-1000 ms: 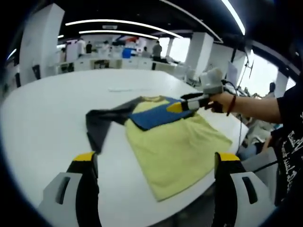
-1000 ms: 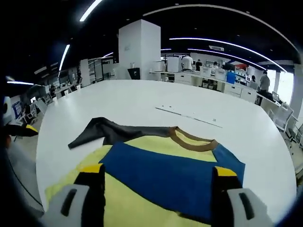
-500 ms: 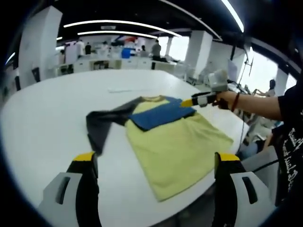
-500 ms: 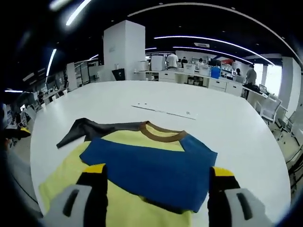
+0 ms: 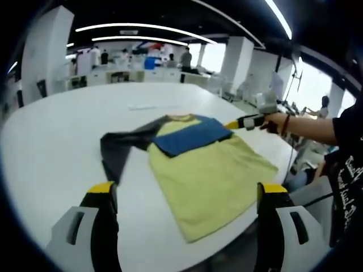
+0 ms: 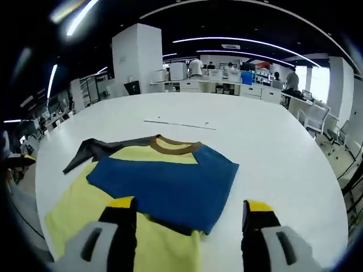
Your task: Fold the garment on the visible template until the final outline fits inside the template.
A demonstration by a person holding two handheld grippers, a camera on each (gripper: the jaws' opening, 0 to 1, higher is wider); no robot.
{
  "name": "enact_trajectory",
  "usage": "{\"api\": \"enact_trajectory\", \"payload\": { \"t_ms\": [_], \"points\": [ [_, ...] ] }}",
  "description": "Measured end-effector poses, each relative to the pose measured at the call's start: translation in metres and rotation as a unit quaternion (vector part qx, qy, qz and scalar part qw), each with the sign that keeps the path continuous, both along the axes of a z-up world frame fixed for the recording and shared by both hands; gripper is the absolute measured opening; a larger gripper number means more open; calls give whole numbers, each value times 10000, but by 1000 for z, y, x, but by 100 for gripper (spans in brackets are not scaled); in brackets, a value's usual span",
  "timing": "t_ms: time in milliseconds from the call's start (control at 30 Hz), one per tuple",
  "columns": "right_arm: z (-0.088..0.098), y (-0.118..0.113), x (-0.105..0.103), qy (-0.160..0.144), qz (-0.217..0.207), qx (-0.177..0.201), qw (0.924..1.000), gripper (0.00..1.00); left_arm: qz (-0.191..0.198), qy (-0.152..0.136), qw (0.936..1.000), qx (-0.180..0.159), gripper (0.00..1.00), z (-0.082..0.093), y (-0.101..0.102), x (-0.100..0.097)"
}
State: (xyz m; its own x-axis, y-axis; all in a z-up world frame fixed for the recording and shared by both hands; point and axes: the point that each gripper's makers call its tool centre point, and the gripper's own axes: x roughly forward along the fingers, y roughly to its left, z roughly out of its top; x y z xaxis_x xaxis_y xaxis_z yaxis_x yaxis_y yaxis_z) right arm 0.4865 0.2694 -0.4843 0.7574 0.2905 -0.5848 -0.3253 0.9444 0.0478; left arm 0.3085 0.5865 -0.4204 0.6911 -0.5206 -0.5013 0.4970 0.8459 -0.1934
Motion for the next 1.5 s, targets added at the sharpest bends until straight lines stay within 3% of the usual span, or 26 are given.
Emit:
{"api": "enact_trajectory", "payload": {
  "t_ms": [233, 567, 867, 1067, 1333, 1500],
  "points": [
    [1, -22, -5, -101, -110, -193, 9997, 54, 1, 41, 10000, -53, 99, -2, -1, 1],
    [-17, -38, -14, 132, -118, -414, 9990, 34, 34, -20, 10000, -27, 96, 0, 1, 4],
    [-32, -38, -20, 315, -63, -438, 9985, 24, 31, 44, 10000, 0, 96, -3, 2, 3],
    [-39, -29, -18, 360, -100, -200, 9991, 20, 35, 137, 9999, 19, 94, -8, 3, 3],
    [-47, -14, -15, 469, 78, 31, 9989, 0, -15, 135, 9999, 4, 93, -7, -2, 4],
    [-50, -22, -13, 482, 214, -332, 9981, 0, 28, 130, 9999, 10, 93, -6, 1, 4]
  ]
}}
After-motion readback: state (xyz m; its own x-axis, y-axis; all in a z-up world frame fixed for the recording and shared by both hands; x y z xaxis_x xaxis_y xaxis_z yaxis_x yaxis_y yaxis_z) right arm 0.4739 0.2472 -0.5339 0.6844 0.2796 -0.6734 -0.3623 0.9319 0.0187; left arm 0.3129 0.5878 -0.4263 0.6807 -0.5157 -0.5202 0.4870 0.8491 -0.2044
